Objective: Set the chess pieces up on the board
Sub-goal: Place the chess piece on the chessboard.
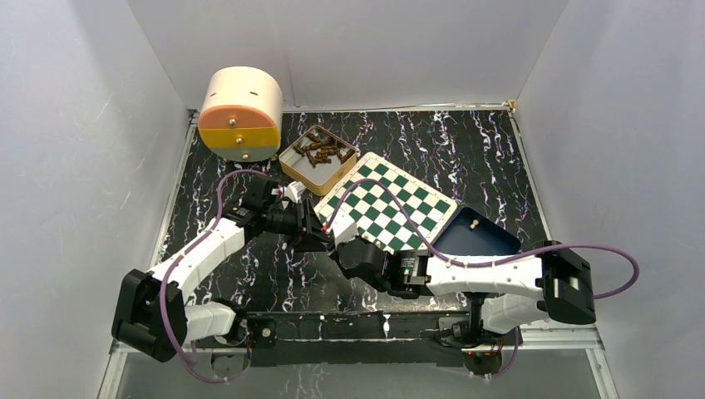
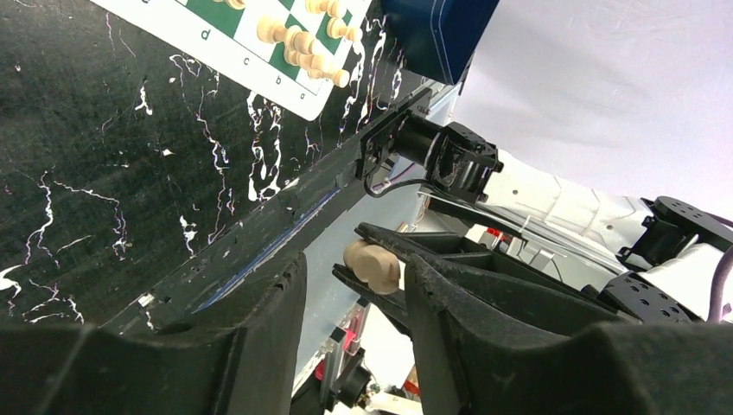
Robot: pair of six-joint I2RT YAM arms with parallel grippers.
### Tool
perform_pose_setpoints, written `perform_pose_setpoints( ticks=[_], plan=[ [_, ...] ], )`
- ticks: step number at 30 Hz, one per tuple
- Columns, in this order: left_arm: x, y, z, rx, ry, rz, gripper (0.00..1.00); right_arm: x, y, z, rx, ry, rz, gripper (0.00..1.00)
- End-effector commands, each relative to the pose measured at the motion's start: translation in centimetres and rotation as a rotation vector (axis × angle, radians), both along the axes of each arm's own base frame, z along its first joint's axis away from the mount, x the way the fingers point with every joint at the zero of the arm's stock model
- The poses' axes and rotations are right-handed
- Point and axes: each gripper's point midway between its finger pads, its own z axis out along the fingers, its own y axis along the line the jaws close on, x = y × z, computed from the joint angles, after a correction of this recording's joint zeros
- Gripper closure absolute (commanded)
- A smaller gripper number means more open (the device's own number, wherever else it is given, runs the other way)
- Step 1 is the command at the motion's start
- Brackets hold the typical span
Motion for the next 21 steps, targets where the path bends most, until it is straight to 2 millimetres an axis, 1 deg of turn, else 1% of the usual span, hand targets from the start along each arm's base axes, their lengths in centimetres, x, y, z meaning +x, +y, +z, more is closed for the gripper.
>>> perform_pose_setpoints(
  ticks=[1, 8, 11, 13, 16, 17, 18, 21],
  plan=[
    [-0.8, -0.3, 0.0, -0.030, 0.030, -0.034, 0.59, 0.9, 1.9, 3.4, 0.108, -0.052, -0.013, 0.75],
    [-1.2, -0.4, -0.5, -0.024, 0.041, -0.048, 0.68, 0.9, 2.3, 2.7, 0.086, -0.042, -0.011, 0.75],
    [-1.4, -0.6, -0.7, -0.024, 0.049, -0.058, 0.77, 1.0, 2.4, 2.5, 0.078, -0.040, -0.019, 0.76],
    [-1.5, -0.6, -0.8, -0.021, 0.050, -0.062, 0.81, 1.0, 2.4, 2.4, 0.076, -0.036, -0.018, 0.75],
    [-1.8, -0.7, -1.0, -0.019, 0.050, -0.072, 0.94, 0.9, 2.5, 2.1, 0.074, -0.028, -0.017, 0.75],
    [-1.8, -0.7, -0.9, -0.021, 0.046, -0.077, 0.98, 0.8, 2.5, 2.1, 0.076, -0.025, -0.020, 0.74],
    [-1.6, -0.7, -0.9, -0.015, 0.038, -0.076, 1.00, 0.8, 2.4, 1.9, 0.078, -0.020, -0.024, 0.73],
    [-0.6, -0.3, -1.0, 0.041, -0.015, -0.052, 1.00, 0.5, 1.7, 1.0, 0.067, 0.015, -0.043, 0.61]
  ],
)
